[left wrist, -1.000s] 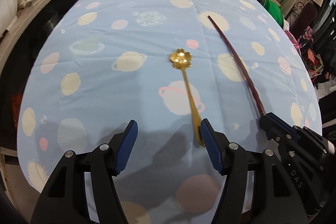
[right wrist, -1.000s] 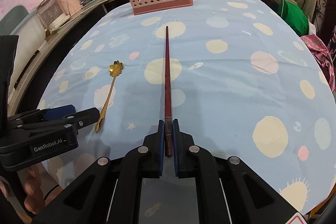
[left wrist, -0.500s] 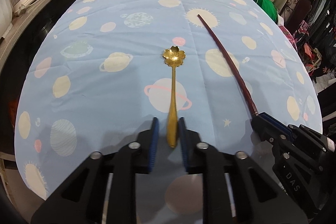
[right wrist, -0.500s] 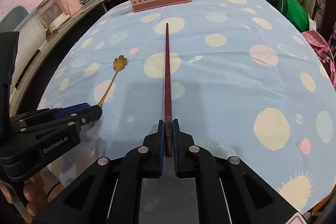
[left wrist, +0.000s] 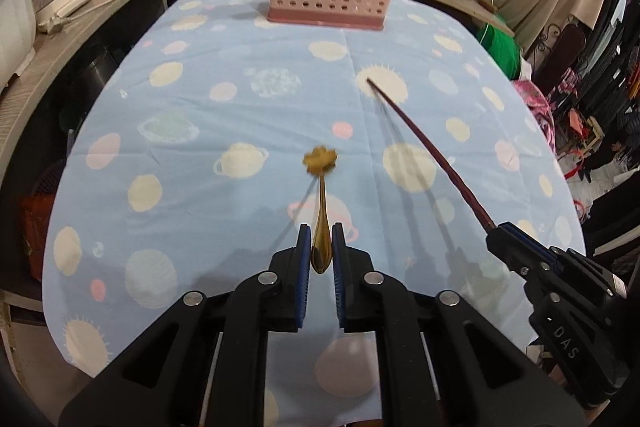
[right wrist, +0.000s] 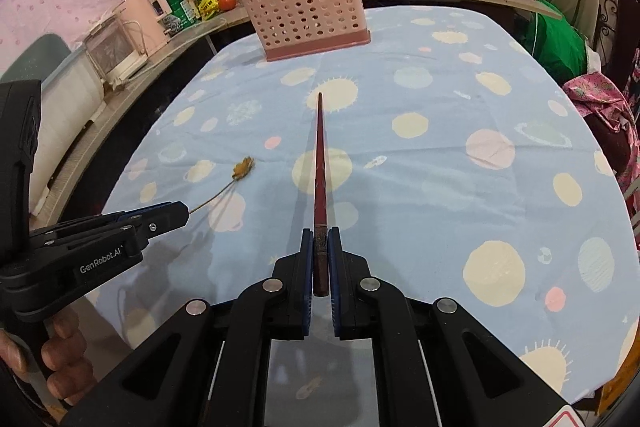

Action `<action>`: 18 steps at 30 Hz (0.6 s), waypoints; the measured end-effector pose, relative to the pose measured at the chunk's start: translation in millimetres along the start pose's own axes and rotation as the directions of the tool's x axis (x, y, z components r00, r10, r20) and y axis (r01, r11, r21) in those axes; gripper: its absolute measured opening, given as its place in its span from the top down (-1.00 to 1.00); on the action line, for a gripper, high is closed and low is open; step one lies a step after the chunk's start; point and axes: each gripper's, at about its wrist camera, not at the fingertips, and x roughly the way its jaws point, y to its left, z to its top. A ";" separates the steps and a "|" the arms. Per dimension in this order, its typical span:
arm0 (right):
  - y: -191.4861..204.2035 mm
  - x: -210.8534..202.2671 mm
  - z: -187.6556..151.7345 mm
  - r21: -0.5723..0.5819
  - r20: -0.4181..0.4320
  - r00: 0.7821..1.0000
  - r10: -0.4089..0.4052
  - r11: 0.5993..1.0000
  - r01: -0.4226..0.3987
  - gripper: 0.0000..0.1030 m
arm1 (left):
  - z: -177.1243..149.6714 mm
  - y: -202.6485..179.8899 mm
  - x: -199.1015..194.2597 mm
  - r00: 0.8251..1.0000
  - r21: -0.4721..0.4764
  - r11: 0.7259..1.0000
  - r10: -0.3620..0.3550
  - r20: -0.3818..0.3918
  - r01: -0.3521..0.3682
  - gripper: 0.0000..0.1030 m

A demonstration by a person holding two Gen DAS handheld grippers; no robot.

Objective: Organize utensils
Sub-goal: 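Lift the gold spoon with the left tool while the right tool carries the chopstick to the basket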

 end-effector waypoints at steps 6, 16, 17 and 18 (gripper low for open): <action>-2.9 -28.1 28.5 0.025 0.092 0.995 0.027 0.999 -0.030 0.86 | 23.7 4.8 -24.7 0.998 -0.023 1.000 -0.008 0.069 0.009 0.89; -15.1 -56.9 76.9 0.071 0.209 0.976 0.066 0.994 -0.082 0.86 | 57.6 9.2 -38.0 0.994 -0.038 0.999 -0.016 0.106 0.020 0.99; -17.0 -59.6 81.8 0.076 0.221 0.973 0.067 0.993 -0.086 0.86 | 61.1 8.7 -39.7 0.994 -0.034 0.999 -0.015 0.112 0.019 0.99; -18.9 -62.2 85.4 0.081 0.230 0.971 0.069 0.993 -0.090 0.86 | 64.1 7.8 -41.4 0.993 -0.029 0.999 -0.015 0.120 0.019 0.99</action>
